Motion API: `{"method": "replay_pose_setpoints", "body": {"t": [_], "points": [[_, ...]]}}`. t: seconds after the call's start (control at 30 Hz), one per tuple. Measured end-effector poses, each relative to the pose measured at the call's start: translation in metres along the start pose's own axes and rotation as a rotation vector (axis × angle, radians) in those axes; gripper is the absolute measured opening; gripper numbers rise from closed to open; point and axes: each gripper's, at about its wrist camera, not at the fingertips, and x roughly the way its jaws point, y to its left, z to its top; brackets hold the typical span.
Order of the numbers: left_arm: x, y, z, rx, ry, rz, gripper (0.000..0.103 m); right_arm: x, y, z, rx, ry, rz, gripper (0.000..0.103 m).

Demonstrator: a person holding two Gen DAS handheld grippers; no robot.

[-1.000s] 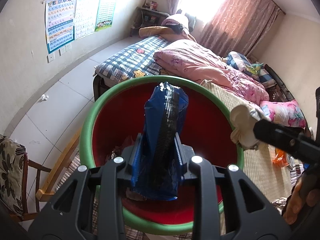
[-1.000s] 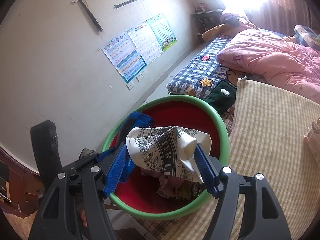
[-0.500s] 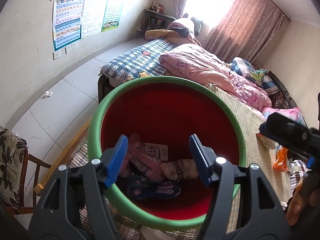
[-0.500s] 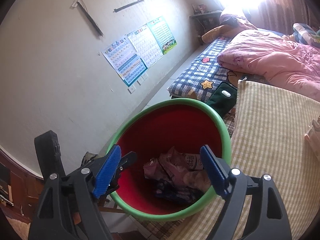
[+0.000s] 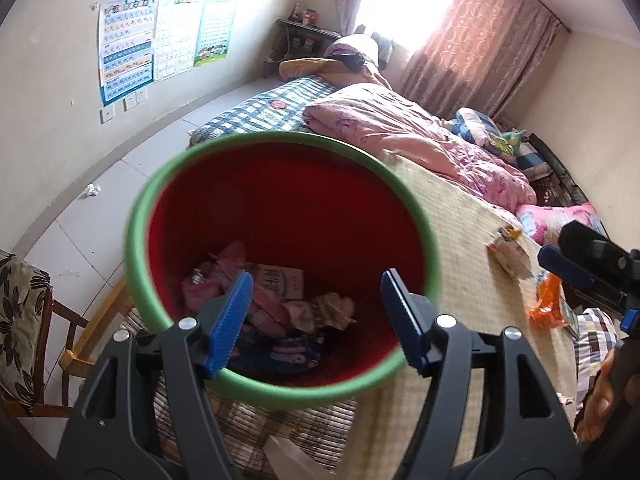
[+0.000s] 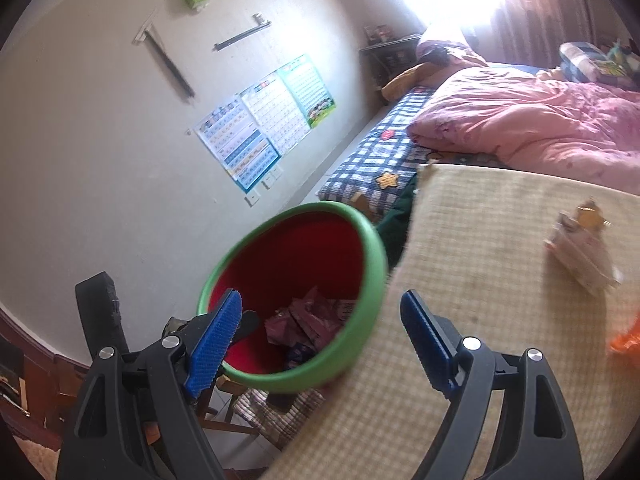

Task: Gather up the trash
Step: 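Move both open tools back toward the crumpled paper on the table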

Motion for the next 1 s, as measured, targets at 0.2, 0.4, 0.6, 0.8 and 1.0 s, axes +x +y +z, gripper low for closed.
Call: {"method": "replay_pose_setpoints", "body": {"t": [0.2,0.4,0.6,0.8,1.0], "points": [[-0.007,-0.048,-0.022,0.029,0.014,-0.048,0.067,-0.047,-0.043,-0.013,0.016,-0.024,-0.052,0.079],[-0.008,-0.121,-0.056,0.103,0.065,-0.161,0.076,-0.096,-0.108,-0.022,0.066,-0.053,-0.134,0.079],[-0.008,-0.193,-0.106,0.217,0.173,-0.323,0.087,-0.126,-0.164,-0.034,0.118,-0.061,-0.189,0.079],[0.002,-0.243,-0.148,0.35,0.266,-0.341,0.092,-0.143,-0.198,-0.047,0.143,-0.044,-0.202,0.079],[0.032,-0.268,-0.163,0.388,0.332,-0.256,0.092,-0.145,-0.211,-0.056,0.148,-0.017,-0.182,0.079]]}}
